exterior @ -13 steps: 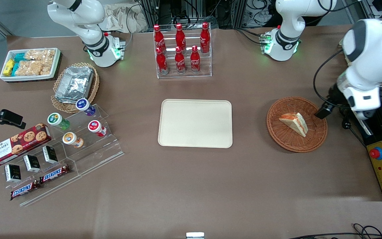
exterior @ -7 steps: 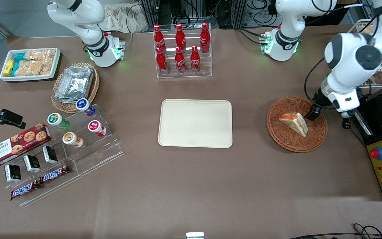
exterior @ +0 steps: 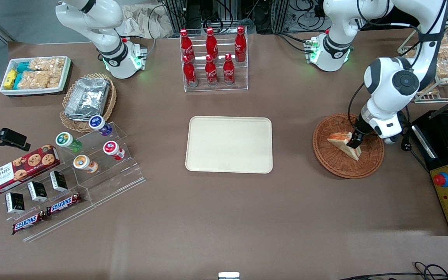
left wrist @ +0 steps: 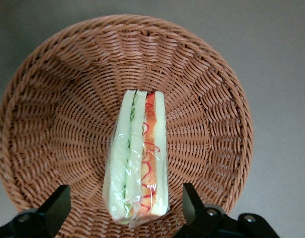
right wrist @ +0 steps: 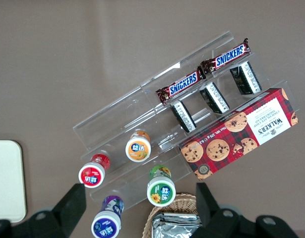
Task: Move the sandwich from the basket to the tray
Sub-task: 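Lower the open left gripper around the sandwich and close it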
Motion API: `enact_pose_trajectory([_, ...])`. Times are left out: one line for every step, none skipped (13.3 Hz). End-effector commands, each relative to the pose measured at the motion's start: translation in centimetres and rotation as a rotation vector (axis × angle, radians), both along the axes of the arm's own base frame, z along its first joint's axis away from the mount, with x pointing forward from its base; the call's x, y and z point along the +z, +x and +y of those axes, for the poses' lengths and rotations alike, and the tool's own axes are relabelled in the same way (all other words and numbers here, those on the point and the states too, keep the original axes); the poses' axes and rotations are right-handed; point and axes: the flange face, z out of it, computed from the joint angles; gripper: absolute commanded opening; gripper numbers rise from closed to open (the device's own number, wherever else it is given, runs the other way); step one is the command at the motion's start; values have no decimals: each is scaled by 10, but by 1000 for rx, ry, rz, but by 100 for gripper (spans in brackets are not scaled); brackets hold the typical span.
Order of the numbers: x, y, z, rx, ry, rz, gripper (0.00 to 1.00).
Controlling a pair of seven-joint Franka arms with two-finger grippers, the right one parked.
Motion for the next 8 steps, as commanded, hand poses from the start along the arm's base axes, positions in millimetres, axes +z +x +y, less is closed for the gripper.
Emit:
enact_pose_trajectory([-18, -6, -1, 12, 0, -27, 100])
enact_pose_trajectory([-27, -9, -2, 9, -1, -27, 100])
enact_pose_trajectory([-35, -12, -2, 8, -4, -40, 100])
enact_pose_trajectory([-42, -16, -2, 7, -6, -51, 100])
enact_pose_trajectory([-47, -17, -2, 7, -7, -52, 100])
enact_pose_trajectory([-48, -17, -2, 14, -9, -49, 97])
enact_pose_trajectory([-51, -17, -2, 39, -14, -44, 68])
enact_pose_trajectory([-50, -16, -2, 52, -16, -46, 32])
